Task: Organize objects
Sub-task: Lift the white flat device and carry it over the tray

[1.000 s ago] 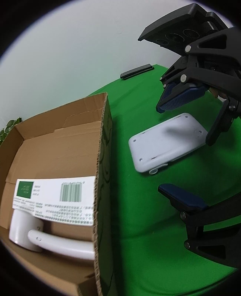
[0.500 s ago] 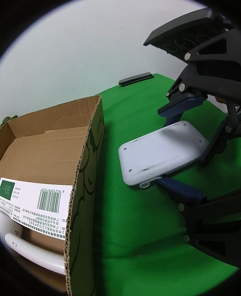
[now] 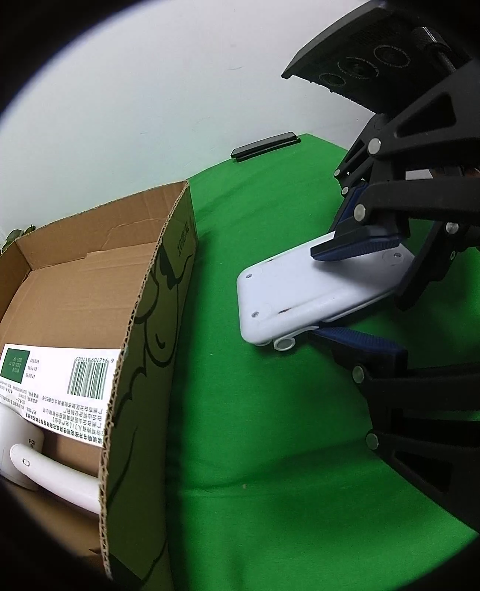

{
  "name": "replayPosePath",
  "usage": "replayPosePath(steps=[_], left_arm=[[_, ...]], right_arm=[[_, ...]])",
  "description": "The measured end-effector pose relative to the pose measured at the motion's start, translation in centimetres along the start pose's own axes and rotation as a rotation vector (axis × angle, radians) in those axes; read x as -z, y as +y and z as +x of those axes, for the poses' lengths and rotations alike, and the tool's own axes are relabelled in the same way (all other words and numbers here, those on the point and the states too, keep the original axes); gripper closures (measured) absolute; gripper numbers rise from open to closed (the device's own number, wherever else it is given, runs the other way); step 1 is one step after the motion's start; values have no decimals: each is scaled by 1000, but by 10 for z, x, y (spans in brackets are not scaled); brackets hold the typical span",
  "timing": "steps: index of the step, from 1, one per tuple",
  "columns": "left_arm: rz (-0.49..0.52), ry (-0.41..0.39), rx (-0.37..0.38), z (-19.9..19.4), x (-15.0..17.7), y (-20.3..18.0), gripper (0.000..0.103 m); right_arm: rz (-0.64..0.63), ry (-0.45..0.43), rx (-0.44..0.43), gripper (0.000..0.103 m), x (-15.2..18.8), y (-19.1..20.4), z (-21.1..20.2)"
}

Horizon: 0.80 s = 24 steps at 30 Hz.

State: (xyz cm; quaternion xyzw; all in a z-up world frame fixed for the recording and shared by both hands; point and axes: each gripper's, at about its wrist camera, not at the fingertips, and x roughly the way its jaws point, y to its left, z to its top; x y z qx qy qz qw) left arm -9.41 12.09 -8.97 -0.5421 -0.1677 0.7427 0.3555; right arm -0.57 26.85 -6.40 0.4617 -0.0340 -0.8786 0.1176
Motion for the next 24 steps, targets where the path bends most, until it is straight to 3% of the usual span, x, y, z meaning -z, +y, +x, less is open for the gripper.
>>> replayPosePath(steps=[2, 9, 24], left_arm=[[-19, -7, 37, 0, 1, -3, 76], [41, -75, 30, -31, 0, -27, 76], [262, -251, -5, -115, -19, -106, 80]], right_arm=[[7, -4, -3, 38, 3, 1, -2], [18, -86, -22, 38, -3, 8, -27], [-42, -313, -21, 38, -51, 30, -104]])
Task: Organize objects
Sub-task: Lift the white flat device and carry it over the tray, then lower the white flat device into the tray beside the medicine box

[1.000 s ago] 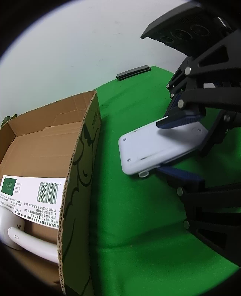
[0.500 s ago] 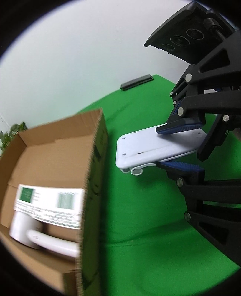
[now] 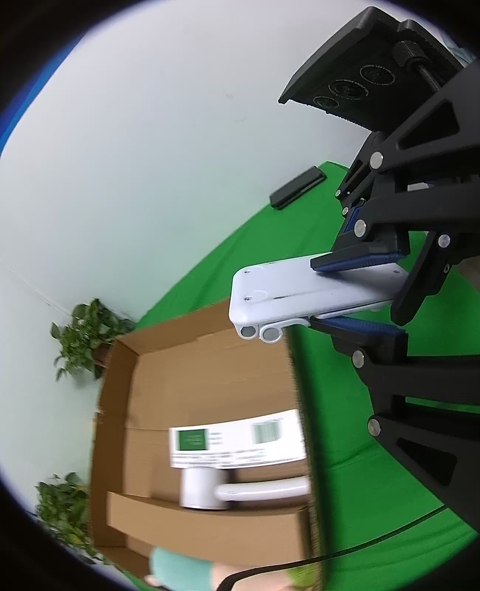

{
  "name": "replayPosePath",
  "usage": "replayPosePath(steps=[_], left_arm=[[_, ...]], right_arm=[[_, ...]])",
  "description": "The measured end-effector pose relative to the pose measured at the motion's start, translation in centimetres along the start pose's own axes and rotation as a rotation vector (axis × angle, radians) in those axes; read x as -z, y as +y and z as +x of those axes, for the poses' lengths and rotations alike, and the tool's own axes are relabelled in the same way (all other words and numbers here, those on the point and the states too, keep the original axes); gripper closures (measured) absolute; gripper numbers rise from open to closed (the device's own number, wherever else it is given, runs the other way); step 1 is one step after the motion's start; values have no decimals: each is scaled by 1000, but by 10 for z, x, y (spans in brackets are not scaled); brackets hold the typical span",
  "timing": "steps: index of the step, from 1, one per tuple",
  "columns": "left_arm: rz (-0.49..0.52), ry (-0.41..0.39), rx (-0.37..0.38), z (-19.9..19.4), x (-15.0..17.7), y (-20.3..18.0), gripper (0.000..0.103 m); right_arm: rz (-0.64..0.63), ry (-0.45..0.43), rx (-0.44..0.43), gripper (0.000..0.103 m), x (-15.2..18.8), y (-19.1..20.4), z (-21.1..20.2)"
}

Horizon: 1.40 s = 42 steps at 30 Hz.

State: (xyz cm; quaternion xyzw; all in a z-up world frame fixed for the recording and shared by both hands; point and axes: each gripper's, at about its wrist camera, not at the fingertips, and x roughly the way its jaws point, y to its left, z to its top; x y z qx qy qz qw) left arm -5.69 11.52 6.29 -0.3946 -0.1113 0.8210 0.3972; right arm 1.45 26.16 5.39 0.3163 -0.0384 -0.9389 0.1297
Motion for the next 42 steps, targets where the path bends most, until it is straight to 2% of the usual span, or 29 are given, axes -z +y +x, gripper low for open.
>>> replayPosePath(steps=[9, 14, 21, 28, 32, 36, 42], left_arm=[[102, -94, -29, -24, -49, -22, 81], [167, -116, -55, -30, -77, -32, 81], [199, -142, -80, -29, -116, -34, 81], [178, -98, -109, -8, -148, -20, 81], [164, -61, -125, 13, -155, -10, 81], [151, -19, -135, 36, -157, 3, 81], [102, 64, -166, 76, -150, 32, 81]], right_arm=[[-40, -90, -16, 38, -52, 4, -19], [-46, -129, -15, 38, -84, 4, -22], [-39, -159, -22, 38, -132, 0, -19], [-22, -106, -36, 38, -171, -14, 13], [9, -66, -58, 38, -182, -29, 38], [38, -17, -74, 38, -179, -45, 65], [93, 68, -112, 38, -158, -68, 110]])
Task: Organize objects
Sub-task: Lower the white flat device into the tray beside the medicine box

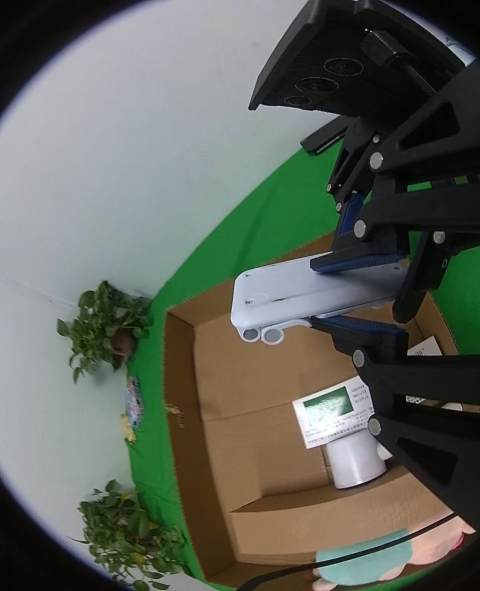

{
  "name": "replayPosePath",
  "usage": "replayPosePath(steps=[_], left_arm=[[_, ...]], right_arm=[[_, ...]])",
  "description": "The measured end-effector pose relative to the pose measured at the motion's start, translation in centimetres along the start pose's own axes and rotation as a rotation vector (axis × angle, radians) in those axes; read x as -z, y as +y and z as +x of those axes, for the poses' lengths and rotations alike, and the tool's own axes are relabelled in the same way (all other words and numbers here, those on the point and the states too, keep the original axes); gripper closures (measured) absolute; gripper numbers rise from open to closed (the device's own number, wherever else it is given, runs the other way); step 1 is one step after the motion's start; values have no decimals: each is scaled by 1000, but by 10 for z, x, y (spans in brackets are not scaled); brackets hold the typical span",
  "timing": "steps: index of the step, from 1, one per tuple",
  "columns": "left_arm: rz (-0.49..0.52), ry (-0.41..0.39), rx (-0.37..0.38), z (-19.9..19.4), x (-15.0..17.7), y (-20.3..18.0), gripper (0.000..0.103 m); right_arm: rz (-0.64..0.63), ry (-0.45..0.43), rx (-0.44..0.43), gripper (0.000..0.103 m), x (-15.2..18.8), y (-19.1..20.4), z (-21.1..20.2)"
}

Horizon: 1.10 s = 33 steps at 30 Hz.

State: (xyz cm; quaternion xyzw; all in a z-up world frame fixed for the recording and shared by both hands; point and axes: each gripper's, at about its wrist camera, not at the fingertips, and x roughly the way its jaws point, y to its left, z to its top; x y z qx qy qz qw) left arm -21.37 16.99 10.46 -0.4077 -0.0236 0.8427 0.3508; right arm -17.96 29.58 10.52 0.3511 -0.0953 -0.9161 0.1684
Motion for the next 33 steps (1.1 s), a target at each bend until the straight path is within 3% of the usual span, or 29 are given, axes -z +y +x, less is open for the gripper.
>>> replayPosePath(steps=[12, 20, 31, 33], left_arm=[[-102, 155, -42, 75, 33, 42, 81], [-149, 231, -69, 106, 53, 47, 80], [-186, 257, -93, 102, 66, 56, 79], [-174, 245, -104, 98, 65, 52, 79]], right_arm=[[97, 172, -62, 38, 48, -48, 87], [136, 269, -84, 38, 72, -70, 120], [150, 327, -44, 37, 81, -64, 123], [141, 336, -36, 31, 81, -61, 122]])
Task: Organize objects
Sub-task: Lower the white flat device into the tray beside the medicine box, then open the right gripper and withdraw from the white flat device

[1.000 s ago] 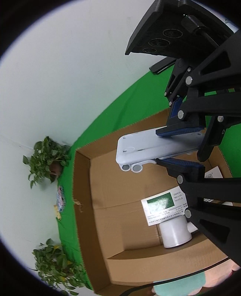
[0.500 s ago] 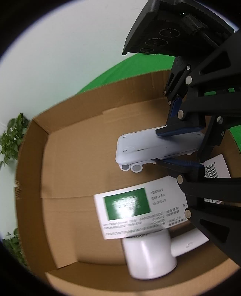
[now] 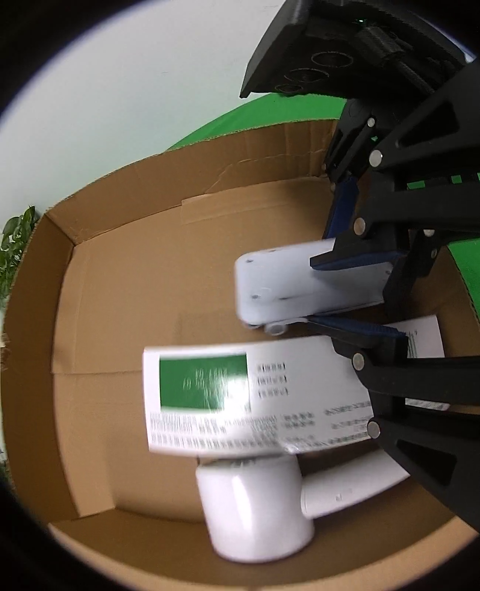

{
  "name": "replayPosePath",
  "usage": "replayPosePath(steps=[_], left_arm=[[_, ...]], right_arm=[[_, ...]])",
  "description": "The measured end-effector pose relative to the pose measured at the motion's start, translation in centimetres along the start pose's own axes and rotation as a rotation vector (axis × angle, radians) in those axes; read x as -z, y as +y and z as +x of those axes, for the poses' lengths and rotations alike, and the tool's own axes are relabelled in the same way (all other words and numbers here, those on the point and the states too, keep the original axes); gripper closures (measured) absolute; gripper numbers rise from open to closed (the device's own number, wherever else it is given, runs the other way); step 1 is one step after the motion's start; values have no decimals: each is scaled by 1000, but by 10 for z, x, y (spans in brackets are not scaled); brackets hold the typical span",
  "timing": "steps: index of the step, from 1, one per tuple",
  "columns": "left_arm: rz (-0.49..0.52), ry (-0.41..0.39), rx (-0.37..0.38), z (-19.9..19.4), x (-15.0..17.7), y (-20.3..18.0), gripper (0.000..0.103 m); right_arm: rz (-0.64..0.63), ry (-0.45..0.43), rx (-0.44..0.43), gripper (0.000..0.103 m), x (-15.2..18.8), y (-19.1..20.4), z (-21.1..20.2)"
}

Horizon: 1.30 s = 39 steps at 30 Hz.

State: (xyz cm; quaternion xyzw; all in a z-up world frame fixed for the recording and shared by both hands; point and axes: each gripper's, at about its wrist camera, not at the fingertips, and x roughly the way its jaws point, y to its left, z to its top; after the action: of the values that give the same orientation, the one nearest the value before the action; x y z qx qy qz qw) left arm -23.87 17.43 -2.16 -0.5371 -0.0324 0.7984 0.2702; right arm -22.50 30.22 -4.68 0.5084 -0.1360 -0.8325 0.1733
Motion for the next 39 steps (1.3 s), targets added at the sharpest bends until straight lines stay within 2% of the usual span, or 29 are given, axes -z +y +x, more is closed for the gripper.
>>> replayPosePath(steps=[4, 7, 10, 13, 14, 17, 18, 19, 20, 21, 22, 26, 29, 30, 34, 36, 37, 38, 39], left_arm=[[17, -34, 12, -10, -6, 1, 78], [24, -56, -21, -18, -4, 4, 78], [7, -81, -64, -24, -1, 13, 78], [-12, -116, -95, -33, 1, 23, 78], [-16, -122, -114, -37, 1, 27, 76], [-31, -114, -173, -40, 0, 36, 58], [-35, -108, -182, -40, 0, 38, 58], [-29, -103, -185, -39, 0, 39, 58], [-23, -93, -179, -38, -1, 37, 58], [-21, -81, -166, -35, -2, 36, 58], [-15, -73, -155, -33, -3, 33, 58], [-21, -48, -113, -25, -4, 31, 58], [-71, 24, 21, -13, -5, 34, 58], [-59, 29, 8, -10, -6, 33, 58], [-67, -11, -21, -16, -11, 35, 58], [-56, -59, -49, -34, -9, 33, 58], [-44, -107, -44, -50, -9, 31, 58], [-43, -144, -43, -64, -8, 32, 55], [-49, -175, -53, -75, -7, 34, 45]], right_arm=[[11, -24, 5, 31, -1, -1, -7], [13, -44, 21, 33, -6, -2, -10], [-8, -35, 41, 47, -9, 3, -6], [-28, -32, 80, 52, -6, 2, -1], [-25, -35, 79, 53, -5, -1, -4], [-11, -55, 99, 52, 2, -6, -8], [-14, -74, 112, 51, 4, -5, -14], [-13, -85, 110, 49, 6, -3, -18], [-15, -102, 100, 39, 6, 0, -19], [-21, -120, 91, 24, 8, 4, -24], [-33, -130, 93, 19, 10, 8, -26], [-76, -91, 109, 18, 17, 18, -18], [-64, -80, 96, 18, 19, 18, -13], [-69, -81, 96, 17, 19, 19, -13], [-76, -87, 76, 16, 20, 23, -17], [-81, -101, 57, 6, 23, 24, -21], [-84, -111, 60, 3, 25, 25, -24], [-85, -129, 69, 1, 25, 29, -26], [-88, -147, 74, 1, 24, 35, -25]])
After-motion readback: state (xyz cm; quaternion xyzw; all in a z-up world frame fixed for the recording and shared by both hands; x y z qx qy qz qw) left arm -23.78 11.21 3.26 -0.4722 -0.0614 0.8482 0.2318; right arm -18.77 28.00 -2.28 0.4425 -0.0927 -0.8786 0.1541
